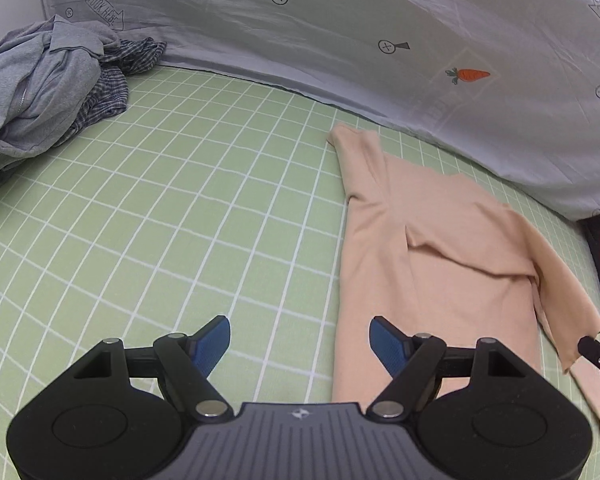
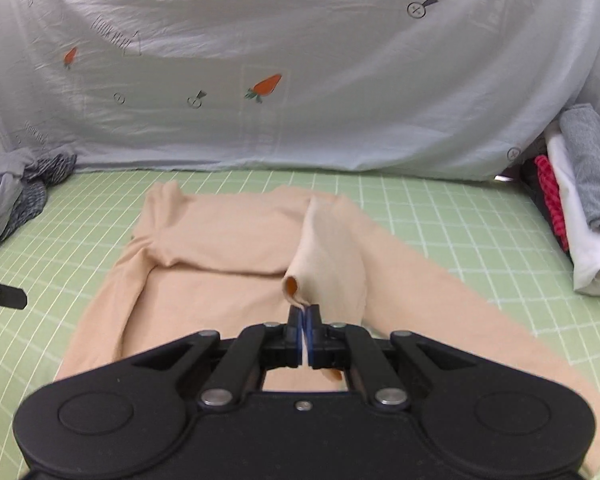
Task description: Fold clothes
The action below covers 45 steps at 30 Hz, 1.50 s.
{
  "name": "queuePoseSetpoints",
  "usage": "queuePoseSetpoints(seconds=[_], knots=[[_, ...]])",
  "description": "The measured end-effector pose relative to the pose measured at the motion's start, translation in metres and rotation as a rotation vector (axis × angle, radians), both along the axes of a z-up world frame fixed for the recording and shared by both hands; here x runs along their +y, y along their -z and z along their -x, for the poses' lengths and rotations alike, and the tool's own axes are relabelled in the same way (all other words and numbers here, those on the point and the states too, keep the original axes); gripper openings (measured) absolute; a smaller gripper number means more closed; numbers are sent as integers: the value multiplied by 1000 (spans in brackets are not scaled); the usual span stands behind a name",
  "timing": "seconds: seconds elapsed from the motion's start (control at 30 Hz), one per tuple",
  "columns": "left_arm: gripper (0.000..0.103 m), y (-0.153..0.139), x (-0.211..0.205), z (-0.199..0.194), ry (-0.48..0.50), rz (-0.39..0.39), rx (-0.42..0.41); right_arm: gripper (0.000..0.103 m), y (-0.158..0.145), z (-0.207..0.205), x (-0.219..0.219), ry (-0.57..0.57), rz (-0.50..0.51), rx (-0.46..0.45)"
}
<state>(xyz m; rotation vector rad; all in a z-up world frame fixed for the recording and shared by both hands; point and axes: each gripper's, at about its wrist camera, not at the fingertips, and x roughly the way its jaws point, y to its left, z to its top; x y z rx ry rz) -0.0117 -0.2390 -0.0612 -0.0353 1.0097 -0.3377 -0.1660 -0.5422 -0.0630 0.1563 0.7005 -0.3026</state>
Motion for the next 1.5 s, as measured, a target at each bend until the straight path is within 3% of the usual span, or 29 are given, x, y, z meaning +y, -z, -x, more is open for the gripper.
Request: queuePoseSetpoints(seconds=[0.33, 0.37, 0.43, 0.63, 0.97, 1.03, 1.17, 1.27, 1.33, 1.43, 1.5], knots=[[77, 10, 16, 52, 34, -65, 30, 4, 34, 58, 61, -19, -162, 109], [77, 10, 14, 56, 38, -65, 29, 9, 35, 62, 62, -11, -172, 117], [77, 9, 10, 63, 46, -65, 27, 48, 34, 69, 59, 24, -184, 122], [79, 10, -25, 77, 101, -68, 20, 76, 34, 89, 29, 167, -177, 137], [75, 19, -103, 94, 259, -18, 24, 81, 52, 124, -19, 309, -216, 181], [68, 27, -120, 95, 292, -6, 46, 81, 56, 129, -26, 329, -221, 191], [65, 43, -146, 97, 343, -5, 102, 81, 62, 140, -40, 370, -231, 210], [41, 54, -162, 99, 383, -13, 141, 81, 65, 147, -48, 391, -234, 217], [19, 54, -167, 105, 416, -52, 109, 82, 66, 151, -50, 397, -233, 214], [3, 54, -166, 105, 435, -44, 106, 82, 66, 154, -53, 406, -234, 210], [3, 50, -158, 101, 413, -3, 119, 82, 66, 153, -53, 410, -234, 209]])
